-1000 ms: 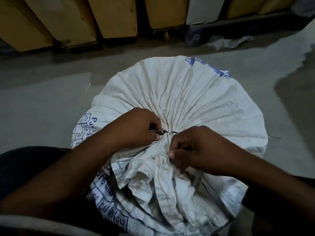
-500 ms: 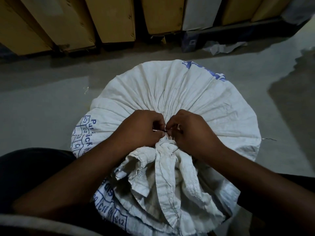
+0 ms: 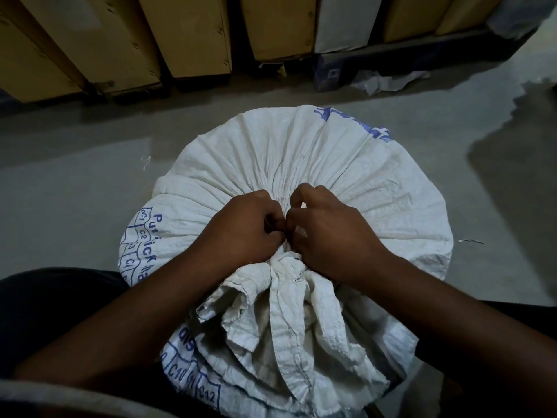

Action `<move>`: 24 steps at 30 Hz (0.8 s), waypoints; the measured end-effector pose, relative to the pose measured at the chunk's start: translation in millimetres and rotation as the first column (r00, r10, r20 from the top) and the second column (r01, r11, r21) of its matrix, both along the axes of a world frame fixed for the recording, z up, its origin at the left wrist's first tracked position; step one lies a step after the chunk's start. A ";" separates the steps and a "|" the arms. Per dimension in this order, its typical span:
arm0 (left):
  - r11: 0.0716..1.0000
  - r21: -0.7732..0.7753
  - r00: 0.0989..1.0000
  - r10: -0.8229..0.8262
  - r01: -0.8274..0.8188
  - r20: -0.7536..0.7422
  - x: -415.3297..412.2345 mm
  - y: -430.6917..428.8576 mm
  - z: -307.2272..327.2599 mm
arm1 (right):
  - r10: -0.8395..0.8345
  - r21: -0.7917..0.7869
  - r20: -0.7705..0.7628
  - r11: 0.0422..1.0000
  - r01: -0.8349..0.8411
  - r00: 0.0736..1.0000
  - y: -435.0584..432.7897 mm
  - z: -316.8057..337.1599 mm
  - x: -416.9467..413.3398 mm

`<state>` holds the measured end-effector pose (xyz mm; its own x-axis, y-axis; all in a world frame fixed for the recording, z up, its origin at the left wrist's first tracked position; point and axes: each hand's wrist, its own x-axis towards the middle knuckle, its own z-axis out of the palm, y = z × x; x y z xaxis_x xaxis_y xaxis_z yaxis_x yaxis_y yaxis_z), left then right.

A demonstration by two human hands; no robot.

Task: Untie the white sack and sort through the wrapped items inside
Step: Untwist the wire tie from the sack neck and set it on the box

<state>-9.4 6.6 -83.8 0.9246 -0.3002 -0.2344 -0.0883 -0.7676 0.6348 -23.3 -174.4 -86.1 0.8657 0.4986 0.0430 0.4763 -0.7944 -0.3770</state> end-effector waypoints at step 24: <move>0.995 0.026 0.995 0.098 -0.098 0.004 -0.1 -2.9 6.4 | -0.011 0.071 -0.021 0.997 0.012 1.000 -4.6 0.4 2.2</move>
<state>-9.6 3.7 -77.4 0.9500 -0.2018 -0.2382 -0.0136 -0.7890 0.6142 -21.1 -179.1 -85.7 0.8725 0.4849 0.0597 0.4585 -0.7706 -0.4426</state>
